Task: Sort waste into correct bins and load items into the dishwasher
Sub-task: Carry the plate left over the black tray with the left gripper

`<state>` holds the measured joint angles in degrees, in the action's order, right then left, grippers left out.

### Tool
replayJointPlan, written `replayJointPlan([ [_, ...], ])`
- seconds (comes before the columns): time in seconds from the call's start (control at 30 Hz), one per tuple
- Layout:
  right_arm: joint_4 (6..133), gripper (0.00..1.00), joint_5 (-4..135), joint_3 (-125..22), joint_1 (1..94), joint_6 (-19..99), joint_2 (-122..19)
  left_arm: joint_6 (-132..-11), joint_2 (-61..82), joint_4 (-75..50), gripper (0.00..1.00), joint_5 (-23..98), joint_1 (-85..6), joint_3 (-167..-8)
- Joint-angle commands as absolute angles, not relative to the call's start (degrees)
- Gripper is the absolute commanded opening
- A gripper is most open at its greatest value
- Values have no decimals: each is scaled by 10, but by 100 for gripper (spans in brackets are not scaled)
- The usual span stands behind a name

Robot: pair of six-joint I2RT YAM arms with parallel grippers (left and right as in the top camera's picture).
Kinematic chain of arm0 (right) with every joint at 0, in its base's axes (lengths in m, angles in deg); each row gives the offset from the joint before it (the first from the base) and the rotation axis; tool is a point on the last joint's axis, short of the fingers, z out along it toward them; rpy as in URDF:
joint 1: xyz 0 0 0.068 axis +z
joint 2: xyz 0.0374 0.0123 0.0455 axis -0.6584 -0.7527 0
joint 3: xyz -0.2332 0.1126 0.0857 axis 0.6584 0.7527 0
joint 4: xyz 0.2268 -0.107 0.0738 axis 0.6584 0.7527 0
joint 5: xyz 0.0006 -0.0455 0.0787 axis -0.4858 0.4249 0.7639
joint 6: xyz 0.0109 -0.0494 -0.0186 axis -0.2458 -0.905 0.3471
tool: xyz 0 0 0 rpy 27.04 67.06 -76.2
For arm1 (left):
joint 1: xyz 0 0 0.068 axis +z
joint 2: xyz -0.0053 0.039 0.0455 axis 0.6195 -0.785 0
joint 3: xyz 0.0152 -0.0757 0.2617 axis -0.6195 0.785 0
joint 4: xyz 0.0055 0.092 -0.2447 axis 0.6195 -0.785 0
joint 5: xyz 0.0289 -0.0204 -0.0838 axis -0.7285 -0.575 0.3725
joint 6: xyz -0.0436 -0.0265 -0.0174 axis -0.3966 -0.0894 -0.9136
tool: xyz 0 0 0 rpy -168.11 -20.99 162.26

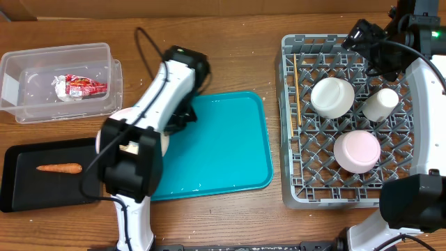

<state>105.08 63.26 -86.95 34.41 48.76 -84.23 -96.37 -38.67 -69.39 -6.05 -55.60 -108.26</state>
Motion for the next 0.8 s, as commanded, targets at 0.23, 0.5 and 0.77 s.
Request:
replayJointPlan([
  [0.23, 1048, 100, 636, -871, 343, 488, -839, -960, -272, -686, 4, -71, -438, -1100],
  [0.5, 1048, 100, 636, -871, 343, 488, -839, -921, -266, -649, 4, -19, -346, -1099],
  [0.77, 1048, 100, 636, -871, 343, 488, -839, -921, -266, -608, 4, -18, -279, -1099],
])
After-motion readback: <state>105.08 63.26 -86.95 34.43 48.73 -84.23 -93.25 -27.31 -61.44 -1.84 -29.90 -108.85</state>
